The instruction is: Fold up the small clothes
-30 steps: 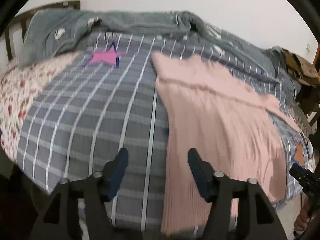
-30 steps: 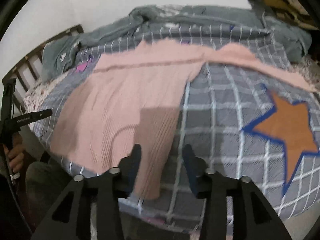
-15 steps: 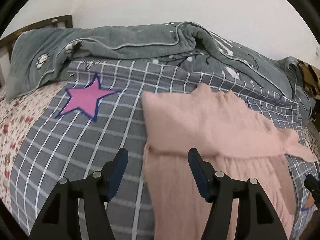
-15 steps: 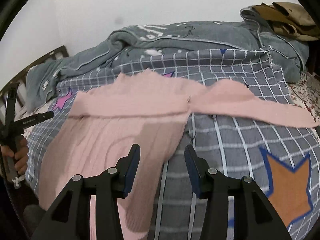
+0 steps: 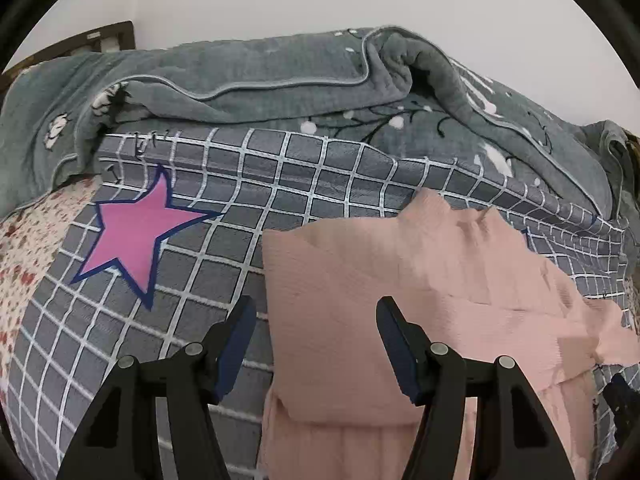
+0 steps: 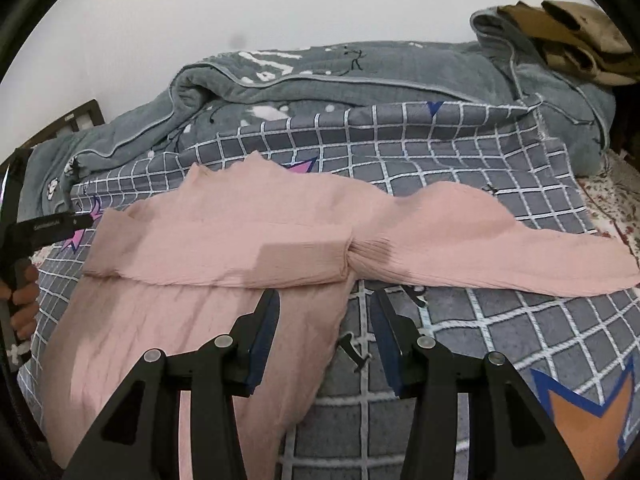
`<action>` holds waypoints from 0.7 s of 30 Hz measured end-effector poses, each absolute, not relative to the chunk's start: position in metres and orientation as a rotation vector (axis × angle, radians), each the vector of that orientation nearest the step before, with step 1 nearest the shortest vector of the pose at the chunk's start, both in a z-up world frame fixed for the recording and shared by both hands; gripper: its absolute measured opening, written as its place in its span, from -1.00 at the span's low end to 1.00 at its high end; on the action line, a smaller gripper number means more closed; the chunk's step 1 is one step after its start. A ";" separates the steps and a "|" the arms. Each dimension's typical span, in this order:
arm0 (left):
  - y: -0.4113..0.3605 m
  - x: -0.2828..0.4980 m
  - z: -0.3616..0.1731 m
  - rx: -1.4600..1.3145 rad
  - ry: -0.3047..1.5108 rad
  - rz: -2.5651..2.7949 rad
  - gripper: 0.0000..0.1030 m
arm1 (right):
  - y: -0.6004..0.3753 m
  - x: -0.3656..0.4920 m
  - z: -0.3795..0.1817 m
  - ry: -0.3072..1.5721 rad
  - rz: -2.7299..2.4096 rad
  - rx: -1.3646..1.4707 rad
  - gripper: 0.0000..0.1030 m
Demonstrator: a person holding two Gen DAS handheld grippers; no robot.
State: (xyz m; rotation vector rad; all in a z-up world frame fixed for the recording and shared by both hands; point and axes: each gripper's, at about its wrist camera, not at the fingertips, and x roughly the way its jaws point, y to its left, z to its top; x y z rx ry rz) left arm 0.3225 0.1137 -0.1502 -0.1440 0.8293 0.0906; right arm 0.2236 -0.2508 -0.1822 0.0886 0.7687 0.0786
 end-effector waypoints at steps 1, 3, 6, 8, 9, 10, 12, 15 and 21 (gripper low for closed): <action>0.116 0.326 -0.156 -0.153 0.839 0.080 0.17 | -0.250 0.226 -0.184 0.772 0.074 0.085 -0.10; 0.122 0.332 -0.168 -0.181 0.866 0.065 0.17 | -0.249 0.228 -0.187 0.780 0.071 0.084 -0.10; 0.131 0.343 -0.188 -0.255 0.916 0.035 0.02 | -0.249 0.230 -0.189 0.786 0.060 0.080 -0.10; 0.136 0.351 -0.199 -0.326 0.951 0.005 -0.21 | -0.249 0.231 -0.190 0.788 0.054 0.080 -0.10; 0.137 0.353 -0.202 -0.338 0.953 0.005 -0.58 | -0.249 0.232 -0.191 0.789 0.050 0.079 -0.10; 0.137 0.353 -0.202 -0.336 0.945 0.006 -0.73 | -0.249 0.233 -0.192 0.791 0.047 0.078 -0.10; 0.141 0.350 -0.196 -0.362 0.907 0.001 -0.72 | -0.249 0.237 -0.193 0.797 0.045 0.078 -0.10; 0.138 0.348 -0.198 -0.313 0.908 0.032 -0.72 | -0.248 0.242 -0.193 0.796 0.051 0.069 -0.10; 0.133 0.347 -0.194 -0.268 0.907 0.090 -0.56 | -0.243 0.269 -0.202 0.819 0.027 0.026 -0.10</action>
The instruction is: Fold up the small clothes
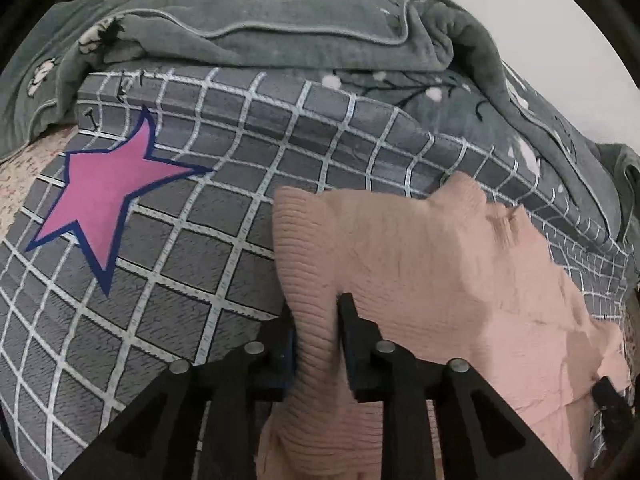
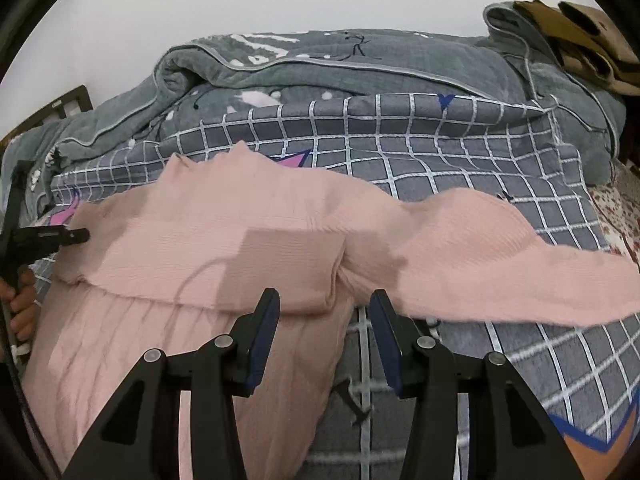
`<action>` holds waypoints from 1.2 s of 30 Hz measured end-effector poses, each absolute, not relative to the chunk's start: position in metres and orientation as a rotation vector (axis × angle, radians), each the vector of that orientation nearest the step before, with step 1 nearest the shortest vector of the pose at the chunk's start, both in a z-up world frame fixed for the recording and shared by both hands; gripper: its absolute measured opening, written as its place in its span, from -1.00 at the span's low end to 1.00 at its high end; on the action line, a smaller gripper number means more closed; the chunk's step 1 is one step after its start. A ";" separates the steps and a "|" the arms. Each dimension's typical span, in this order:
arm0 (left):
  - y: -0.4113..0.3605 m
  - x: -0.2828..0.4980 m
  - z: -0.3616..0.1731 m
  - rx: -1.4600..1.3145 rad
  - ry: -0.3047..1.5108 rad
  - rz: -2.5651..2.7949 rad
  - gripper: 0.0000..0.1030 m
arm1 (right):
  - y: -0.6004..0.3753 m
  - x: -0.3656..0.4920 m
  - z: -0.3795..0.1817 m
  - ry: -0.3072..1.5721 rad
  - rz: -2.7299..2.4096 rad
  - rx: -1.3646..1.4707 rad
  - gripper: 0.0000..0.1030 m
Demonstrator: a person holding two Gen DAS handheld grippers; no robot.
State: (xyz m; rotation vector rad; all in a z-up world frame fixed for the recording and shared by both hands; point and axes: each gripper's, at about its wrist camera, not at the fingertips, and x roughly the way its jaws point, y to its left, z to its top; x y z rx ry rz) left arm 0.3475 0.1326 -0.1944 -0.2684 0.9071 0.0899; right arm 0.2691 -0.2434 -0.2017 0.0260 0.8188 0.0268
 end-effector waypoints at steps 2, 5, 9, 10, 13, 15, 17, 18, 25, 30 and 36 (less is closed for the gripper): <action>0.130 0.344 -0.186 -0.247 0.886 0.097 -0.54 | -0.242 0.279 -0.211 0.864 -0.010 0.007 -0.10; 0.124 0.340 -0.176 -0.238 0.846 0.081 -0.53 | -0.237 0.278 -0.217 0.866 -0.038 -0.033 -0.10; 0.115 0.337 -0.169 -0.217 0.813 0.071 -0.52 | -0.235 0.268 -0.207 0.835 -0.050 -0.067 -0.10; 0.113 0.337 -0.169 -0.206 0.807 0.066 -0.48 | -0.239 0.263 -0.203 0.819 -0.047 -0.059 -0.10; 0.109 0.341 -0.175 -0.149 0.824 0.152 -0.32 | -0.260 0.247 -0.188 0.774 -0.074 -0.021 -0.10; 0.115 0.340 -0.175 -0.175 0.814 0.184 -0.32 | -0.282 0.237 -0.181 0.755 -0.101 0.021 -0.10; 0.125 0.331 -0.164 -0.232 0.752 0.172 -0.32 | -0.309 0.227 -0.174 0.739 -0.138 0.063 -0.09; 0.127 0.326 -0.158 -0.244 0.720 0.170 -0.28 | -0.327 0.221 -0.171 0.733 -0.170 0.084 -0.09; 0.109 0.328 -0.163 -0.228 0.731 0.059 -0.05 | -0.414 0.201 -0.172 0.750 -0.307 0.158 -0.09; 0.088 0.347 -0.196 -0.171 0.881 0.023 -0.04 | -0.448 0.202 -0.183 0.766 -0.323 0.246 -0.09; 0.073 0.349 -0.199 -0.092 0.885 0.007 0.31 | -0.472 0.211 -0.202 0.796 -0.330 0.325 -0.09</action>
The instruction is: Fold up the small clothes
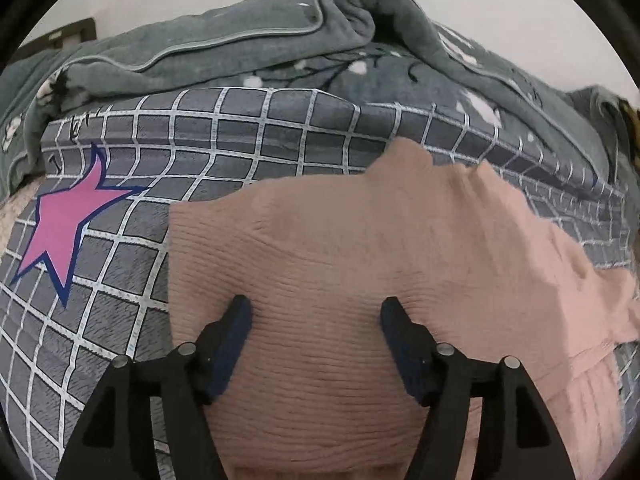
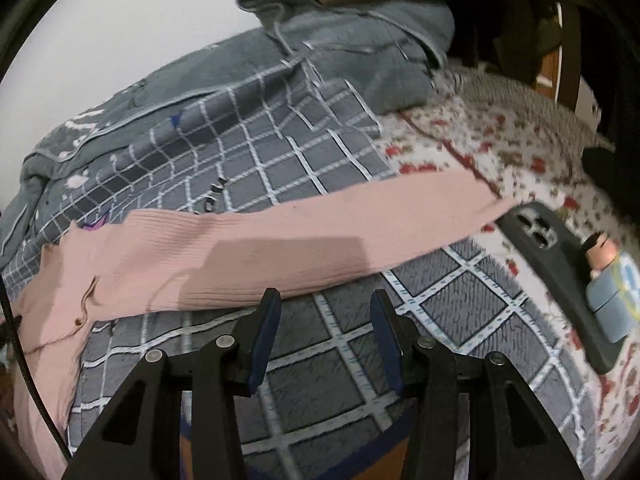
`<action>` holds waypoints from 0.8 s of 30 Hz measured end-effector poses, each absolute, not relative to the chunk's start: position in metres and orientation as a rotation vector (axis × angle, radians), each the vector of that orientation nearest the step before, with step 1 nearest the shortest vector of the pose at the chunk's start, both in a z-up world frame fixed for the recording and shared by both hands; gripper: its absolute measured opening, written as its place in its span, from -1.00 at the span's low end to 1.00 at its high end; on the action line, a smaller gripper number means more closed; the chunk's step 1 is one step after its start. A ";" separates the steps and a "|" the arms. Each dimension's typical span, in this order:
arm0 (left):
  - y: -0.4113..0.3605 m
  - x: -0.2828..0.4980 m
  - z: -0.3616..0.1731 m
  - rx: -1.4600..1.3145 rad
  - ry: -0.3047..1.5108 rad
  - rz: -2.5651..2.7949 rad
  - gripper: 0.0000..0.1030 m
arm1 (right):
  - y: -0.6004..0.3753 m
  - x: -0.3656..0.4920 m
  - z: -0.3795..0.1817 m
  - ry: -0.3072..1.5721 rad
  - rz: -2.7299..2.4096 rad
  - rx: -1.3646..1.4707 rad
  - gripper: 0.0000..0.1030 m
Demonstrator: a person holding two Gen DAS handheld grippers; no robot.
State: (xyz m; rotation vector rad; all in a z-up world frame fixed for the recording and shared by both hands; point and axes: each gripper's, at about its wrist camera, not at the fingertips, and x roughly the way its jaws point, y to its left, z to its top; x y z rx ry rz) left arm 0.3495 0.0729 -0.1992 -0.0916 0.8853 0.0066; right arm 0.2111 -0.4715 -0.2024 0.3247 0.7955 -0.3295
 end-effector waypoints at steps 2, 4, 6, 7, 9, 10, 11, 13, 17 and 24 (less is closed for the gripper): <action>0.071 0.350 -0.199 -0.078 0.885 0.006 0.34 | -0.476 0.214 -0.203 0.795 -0.329 0.335 -0.09; 0.072 0.350 -0.200 -0.077 0.885 0.004 0.35 | -0.481 0.219 -0.204 0.808 -0.331 0.352 -0.09; 0.071 0.351 -0.200 -0.081 0.885 0.003 0.36 | -0.488 0.223 -0.205 0.806 -0.326 0.381 -0.09; 0.071 0.351 -0.201 -0.083 0.885 0.002 0.36 | -0.492 0.225 -0.206 0.808 -0.324 0.397 -0.09; 0.072 0.350 -0.200 -0.082 0.885 0.003 0.36 | -0.500 0.226 -0.207 0.802 -0.322 0.440 -0.09; 0.072 0.350 -0.200 -0.080 0.886 0.003 0.37 | -0.503 0.227 -0.207 0.800 -0.329 0.455 -0.09; 0.072 0.350 -0.200 -0.077 0.886 0.005 0.37 | -0.508 0.228 -0.207 0.799 -0.332 0.472 -0.09; 0.072 0.351 -0.200 -0.071 0.889 0.007 0.37 | -0.515 0.230 -0.208 0.799 -0.339 0.498 -0.09; 0.072 0.351 -0.200 -0.072 0.890 0.005 0.37 | -0.525 0.234 -0.207 0.790 -0.370 0.512 -0.09; 0.073 0.351 -0.200 -0.074 0.891 0.005 0.37 | -0.517 0.216 -0.205 0.830 -0.395 0.501 -0.08</action>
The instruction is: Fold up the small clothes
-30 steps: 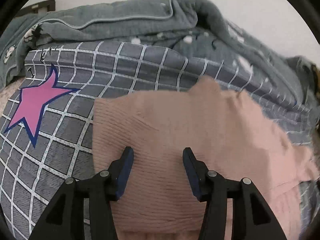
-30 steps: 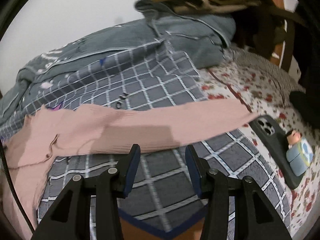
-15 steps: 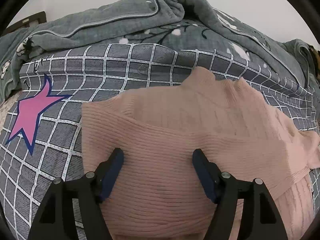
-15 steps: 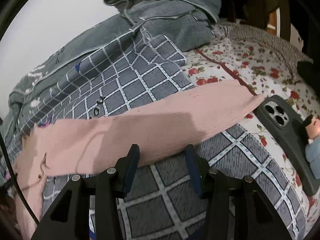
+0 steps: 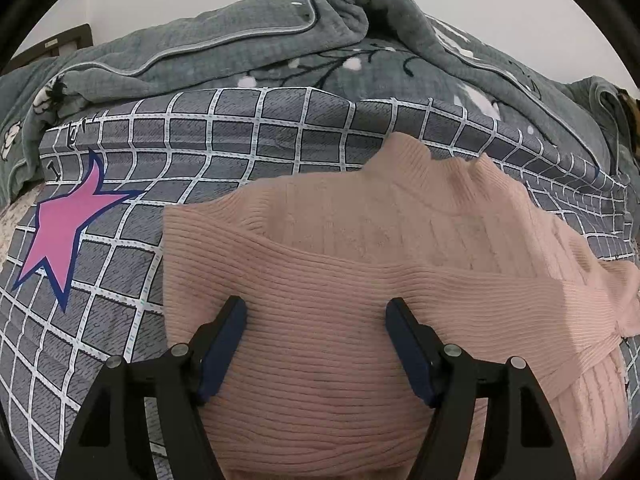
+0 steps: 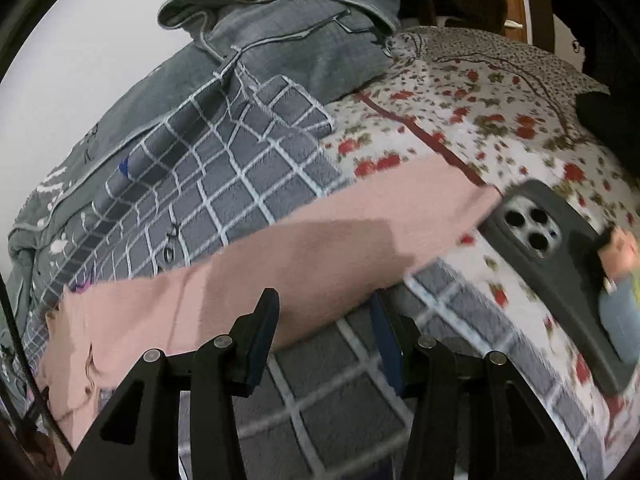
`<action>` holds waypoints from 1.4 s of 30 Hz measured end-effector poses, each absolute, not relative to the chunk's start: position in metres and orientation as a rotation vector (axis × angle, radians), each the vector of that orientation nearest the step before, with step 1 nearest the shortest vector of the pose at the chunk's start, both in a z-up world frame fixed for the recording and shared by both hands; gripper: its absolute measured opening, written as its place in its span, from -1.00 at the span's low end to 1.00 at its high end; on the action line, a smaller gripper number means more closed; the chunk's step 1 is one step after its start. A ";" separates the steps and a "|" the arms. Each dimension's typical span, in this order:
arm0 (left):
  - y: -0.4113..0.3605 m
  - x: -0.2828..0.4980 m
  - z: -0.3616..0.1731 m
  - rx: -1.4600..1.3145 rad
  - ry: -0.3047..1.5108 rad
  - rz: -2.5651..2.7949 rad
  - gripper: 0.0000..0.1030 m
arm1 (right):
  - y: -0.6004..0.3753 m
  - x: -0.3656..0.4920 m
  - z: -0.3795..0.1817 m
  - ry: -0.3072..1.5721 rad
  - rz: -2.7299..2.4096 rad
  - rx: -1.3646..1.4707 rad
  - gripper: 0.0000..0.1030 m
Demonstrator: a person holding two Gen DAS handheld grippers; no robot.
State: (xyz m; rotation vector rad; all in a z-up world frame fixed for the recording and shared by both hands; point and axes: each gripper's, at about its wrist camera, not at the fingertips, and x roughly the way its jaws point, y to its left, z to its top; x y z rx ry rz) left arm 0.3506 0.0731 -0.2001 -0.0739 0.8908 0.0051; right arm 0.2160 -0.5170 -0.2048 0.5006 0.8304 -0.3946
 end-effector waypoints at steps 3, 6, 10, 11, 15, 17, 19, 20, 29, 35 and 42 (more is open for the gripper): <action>0.073 0.350 -0.200 -0.073 0.891 0.006 0.37 | -0.518 0.207 -0.206 0.824 -0.384 0.510 -0.08; 0.074 0.350 -0.200 -0.075 0.892 0.006 0.37 | -0.526 0.213 -0.210 0.813 -0.388 0.550 -0.08; 0.074 0.351 -0.200 -0.074 0.893 0.007 0.37 | -0.532 0.230 -0.213 0.828 -0.400 0.553 -0.07; 0.073 0.350 -0.200 -0.074 0.893 0.007 0.37 | -0.535 0.233 -0.213 0.829 -0.399 0.563 -0.07; 0.073 0.351 -0.200 -0.072 0.895 0.006 0.38 | -0.547 0.238 -0.215 0.810 -0.388 0.615 -0.07; 0.073 0.351 -0.200 -0.072 0.895 0.005 0.38 | -0.550 0.240 -0.215 0.795 -0.390 0.633 -0.07; 0.073 0.351 -0.199 -0.072 0.894 0.005 0.38 | -0.551 0.242 -0.214 0.786 -0.407 0.624 -0.21; 0.073 0.351 -0.199 -0.073 0.894 0.004 0.38 | -0.550 0.243 -0.213 0.785 -0.431 0.606 -0.37; 0.095 0.340 -0.179 -0.177 0.832 0.004 0.38 | -0.505 0.249 -0.157 0.686 -0.473 0.335 -0.88; 0.123 0.325 -0.155 -0.192 0.745 0.109 0.38 | -0.429 0.259 -0.089 0.557 -0.398 0.166 -0.89; 0.171 0.302 -0.142 -0.199 0.703 0.207 0.39 | -0.279 0.282 -0.045 0.492 -0.166 0.019 -0.89</action>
